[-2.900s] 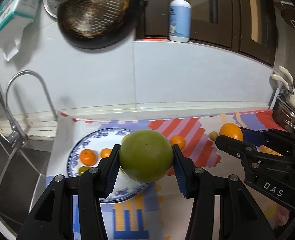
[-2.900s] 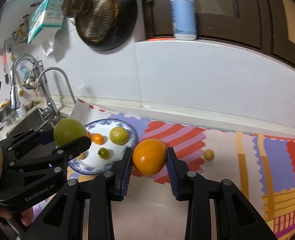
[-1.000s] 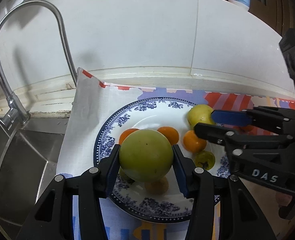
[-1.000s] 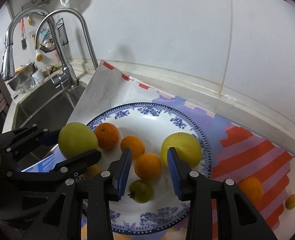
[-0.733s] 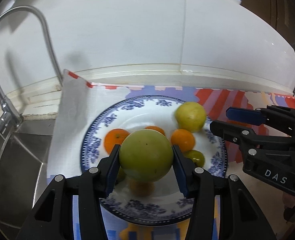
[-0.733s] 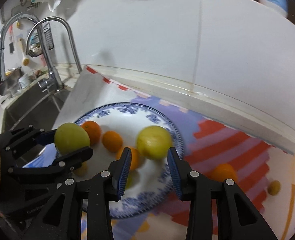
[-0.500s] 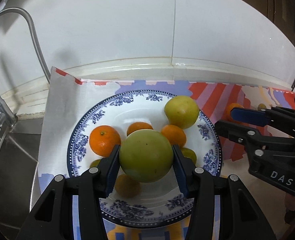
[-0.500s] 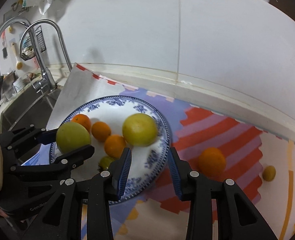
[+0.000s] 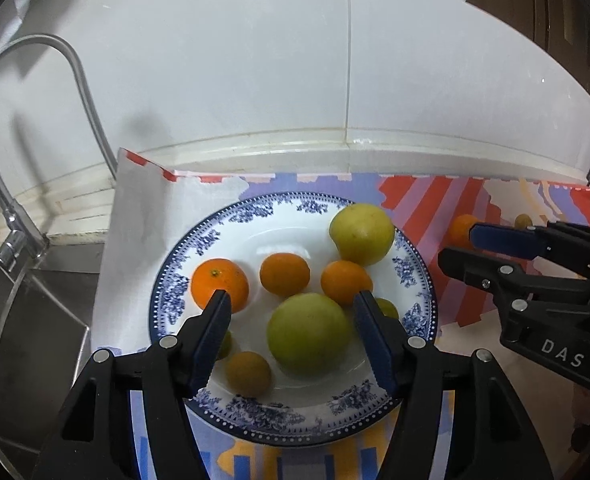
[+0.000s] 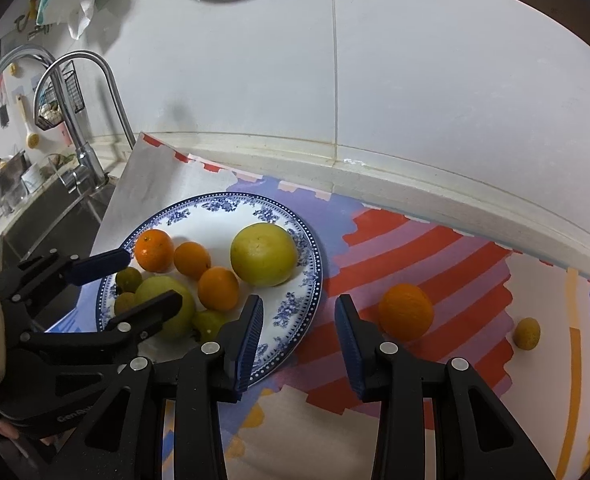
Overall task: Organize fruits
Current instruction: 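Lower both fruits onto the plate and open both tools, then withdraw both tools from the plate toward the last two fruits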
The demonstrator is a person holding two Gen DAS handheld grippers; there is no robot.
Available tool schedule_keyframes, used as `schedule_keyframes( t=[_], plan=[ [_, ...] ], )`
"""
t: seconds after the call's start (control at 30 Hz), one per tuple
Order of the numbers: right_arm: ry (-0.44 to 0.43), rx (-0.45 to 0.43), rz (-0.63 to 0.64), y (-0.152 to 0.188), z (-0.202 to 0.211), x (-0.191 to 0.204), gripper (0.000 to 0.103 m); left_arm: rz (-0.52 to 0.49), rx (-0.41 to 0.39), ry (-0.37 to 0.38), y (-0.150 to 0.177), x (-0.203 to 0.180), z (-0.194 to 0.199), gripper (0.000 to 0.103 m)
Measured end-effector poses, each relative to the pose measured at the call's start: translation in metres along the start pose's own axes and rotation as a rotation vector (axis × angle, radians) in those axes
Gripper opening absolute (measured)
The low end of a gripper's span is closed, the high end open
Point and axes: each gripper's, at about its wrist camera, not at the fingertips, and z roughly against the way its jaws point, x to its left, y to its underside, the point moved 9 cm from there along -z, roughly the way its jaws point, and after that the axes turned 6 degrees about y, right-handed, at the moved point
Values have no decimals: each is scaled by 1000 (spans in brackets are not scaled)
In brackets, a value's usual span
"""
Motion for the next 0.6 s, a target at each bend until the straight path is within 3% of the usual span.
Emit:
schedule_keyframes(
  t=[0.33,0.43,0.6],
  plan=[
    [-5,-39,-20,0,31,-7,39,29,-80,-20,-12,-13,49,76],
    [6,-62,-30,1,46,-13,46,31,-97,-34,-13,-19,59,80],
    [31,-91,-50,5,71,-24,47,38,-110,-30,-11,-33,71,84]
  ],
)
